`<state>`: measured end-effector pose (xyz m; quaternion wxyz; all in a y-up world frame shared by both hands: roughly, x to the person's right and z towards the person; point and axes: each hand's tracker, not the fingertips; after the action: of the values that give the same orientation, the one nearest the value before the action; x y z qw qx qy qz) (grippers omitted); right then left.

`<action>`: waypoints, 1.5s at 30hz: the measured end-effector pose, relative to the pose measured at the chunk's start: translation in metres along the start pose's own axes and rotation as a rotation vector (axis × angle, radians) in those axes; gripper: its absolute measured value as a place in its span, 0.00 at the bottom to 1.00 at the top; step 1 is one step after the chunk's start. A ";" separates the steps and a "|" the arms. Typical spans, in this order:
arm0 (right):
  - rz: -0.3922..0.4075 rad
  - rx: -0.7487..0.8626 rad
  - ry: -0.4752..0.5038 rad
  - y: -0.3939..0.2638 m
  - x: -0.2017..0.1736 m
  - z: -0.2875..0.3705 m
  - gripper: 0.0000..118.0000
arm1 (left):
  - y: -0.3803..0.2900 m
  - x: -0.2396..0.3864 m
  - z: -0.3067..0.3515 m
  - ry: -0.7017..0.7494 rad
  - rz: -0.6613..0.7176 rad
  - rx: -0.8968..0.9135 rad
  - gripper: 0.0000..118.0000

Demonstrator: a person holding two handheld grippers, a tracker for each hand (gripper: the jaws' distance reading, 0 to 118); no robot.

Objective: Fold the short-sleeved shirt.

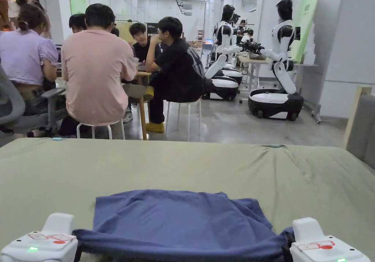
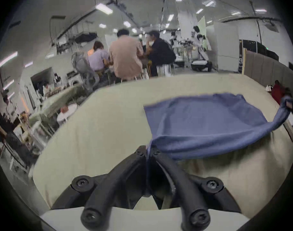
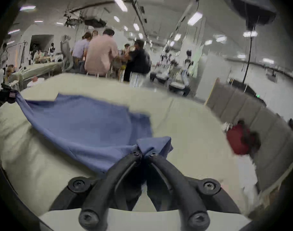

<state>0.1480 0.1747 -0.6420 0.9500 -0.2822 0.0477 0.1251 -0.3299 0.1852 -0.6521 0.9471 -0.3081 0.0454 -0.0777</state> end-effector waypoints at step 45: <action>-0.102 -0.114 0.100 -0.033 -0.053 0.037 0.00 | -0.057 -0.015 -0.027 -0.201 0.150 -0.320 0.56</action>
<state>0.1060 0.1569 -0.5852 0.9339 -0.3438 0.0735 0.0647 -0.3546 0.1268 -0.6403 0.8888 -0.4568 -0.0150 0.0325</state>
